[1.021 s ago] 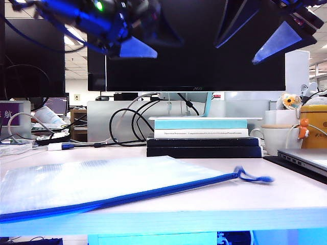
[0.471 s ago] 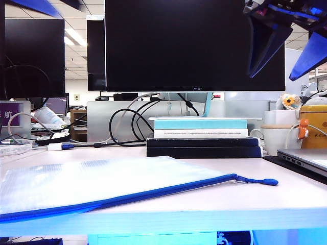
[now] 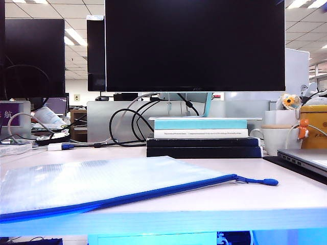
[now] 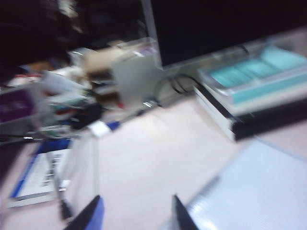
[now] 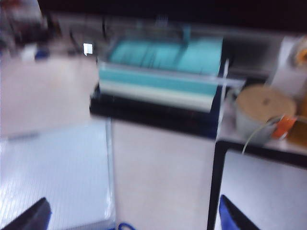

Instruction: Pick up the transparent plastic file bag with a blue zipper and close its zipper.

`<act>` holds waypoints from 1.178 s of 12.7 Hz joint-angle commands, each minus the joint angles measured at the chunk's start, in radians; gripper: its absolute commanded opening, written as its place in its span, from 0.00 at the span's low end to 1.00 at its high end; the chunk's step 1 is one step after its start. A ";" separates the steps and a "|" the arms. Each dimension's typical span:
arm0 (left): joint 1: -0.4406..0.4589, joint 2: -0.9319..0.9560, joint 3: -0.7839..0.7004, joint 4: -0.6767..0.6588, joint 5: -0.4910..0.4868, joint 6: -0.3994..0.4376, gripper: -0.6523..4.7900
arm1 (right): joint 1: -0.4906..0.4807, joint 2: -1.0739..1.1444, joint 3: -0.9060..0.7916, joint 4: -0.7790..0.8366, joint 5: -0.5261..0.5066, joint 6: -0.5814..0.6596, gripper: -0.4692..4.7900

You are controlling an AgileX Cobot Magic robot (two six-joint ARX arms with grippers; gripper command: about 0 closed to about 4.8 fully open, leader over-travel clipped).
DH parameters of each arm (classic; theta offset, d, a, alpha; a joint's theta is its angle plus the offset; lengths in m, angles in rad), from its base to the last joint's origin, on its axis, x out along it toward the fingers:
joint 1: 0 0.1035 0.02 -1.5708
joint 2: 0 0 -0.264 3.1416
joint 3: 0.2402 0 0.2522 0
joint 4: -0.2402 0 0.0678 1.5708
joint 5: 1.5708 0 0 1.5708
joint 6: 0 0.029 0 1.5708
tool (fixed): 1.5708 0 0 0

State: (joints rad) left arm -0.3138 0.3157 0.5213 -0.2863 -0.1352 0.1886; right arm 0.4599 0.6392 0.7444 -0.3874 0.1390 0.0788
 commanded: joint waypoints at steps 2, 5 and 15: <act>0.000 -0.180 -0.145 0.041 -0.034 -0.100 0.32 | 0.000 -0.630 -0.610 0.523 -0.020 -0.011 0.81; 0.005 -0.188 -0.267 0.152 -0.005 -0.201 0.21 | -0.088 -0.628 -0.739 0.525 -0.023 -0.024 0.09; 0.281 -0.193 -0.514 0.401 0.148 -0.234 0.11 | -0.463 -0.627 -0.739 0.432 -0.276 0.007 0.09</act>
State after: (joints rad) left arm -0.0662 0.1223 0.0063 0.0891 -0.0284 -0.0341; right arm -0.0090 0.0120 0.0113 0.0582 -0.1741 0.0826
